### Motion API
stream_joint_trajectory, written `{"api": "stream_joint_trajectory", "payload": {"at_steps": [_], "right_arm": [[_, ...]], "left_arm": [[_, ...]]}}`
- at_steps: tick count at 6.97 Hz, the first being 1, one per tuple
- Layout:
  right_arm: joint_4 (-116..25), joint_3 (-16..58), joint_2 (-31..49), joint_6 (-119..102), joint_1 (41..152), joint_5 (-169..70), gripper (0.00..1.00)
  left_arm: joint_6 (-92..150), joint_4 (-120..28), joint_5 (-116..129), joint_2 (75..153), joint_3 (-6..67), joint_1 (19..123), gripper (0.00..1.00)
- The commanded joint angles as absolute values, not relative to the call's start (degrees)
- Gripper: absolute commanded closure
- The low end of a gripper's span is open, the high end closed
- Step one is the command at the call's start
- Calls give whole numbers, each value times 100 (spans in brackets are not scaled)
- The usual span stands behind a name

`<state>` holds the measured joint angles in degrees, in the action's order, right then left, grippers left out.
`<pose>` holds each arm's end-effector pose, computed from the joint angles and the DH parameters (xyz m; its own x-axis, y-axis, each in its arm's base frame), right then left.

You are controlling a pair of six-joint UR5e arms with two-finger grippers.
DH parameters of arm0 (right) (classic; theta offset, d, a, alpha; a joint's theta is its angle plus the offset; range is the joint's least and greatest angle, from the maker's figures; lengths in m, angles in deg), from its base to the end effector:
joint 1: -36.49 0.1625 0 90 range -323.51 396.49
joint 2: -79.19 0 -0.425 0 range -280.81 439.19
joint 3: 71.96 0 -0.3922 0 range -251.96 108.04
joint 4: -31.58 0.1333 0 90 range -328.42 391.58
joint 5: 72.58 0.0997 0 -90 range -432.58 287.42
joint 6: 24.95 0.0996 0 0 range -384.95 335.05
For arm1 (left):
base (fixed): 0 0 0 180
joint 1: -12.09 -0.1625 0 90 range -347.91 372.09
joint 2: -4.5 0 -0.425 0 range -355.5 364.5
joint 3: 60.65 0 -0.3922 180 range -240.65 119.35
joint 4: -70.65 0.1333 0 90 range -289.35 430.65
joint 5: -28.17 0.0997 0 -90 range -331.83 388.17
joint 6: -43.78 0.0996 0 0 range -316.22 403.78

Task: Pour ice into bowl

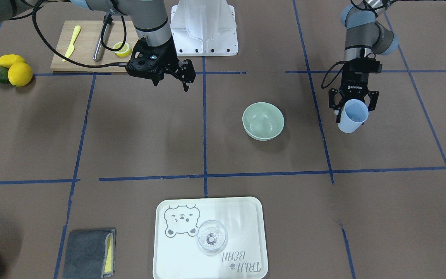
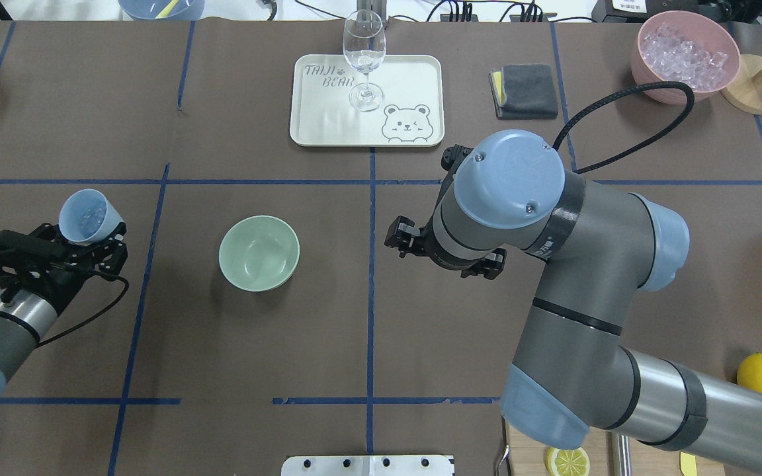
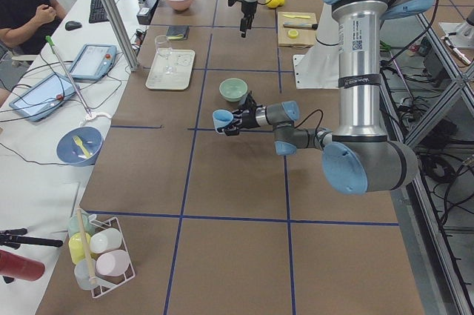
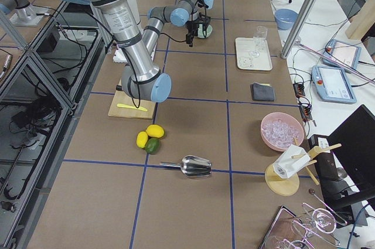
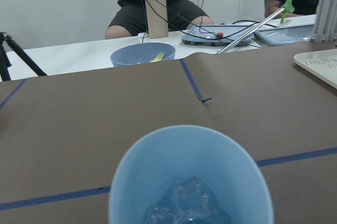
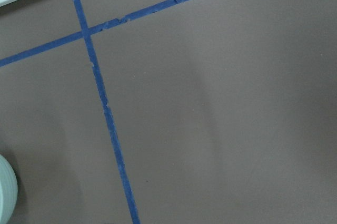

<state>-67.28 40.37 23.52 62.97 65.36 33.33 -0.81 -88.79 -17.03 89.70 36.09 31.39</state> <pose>-0.4683 -0.3792 0.1763 0.5982 0.2900 0.7470 -0.2650 0.9514 -0.1571 0.3624 -0.3425 0.5008 0.8274 0.2457 -0.5051 0.3925 0.3904 0.8328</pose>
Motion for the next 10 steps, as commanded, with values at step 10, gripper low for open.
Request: {"api": "stream_joint_trajectory", "payload": {"at_steps": [10], "right_arm": [[-6536,3737,2276,5864,6734,3272,0]], "left_arm": [[1214,-3021,-1648,10944,4877,2959,100]]}}
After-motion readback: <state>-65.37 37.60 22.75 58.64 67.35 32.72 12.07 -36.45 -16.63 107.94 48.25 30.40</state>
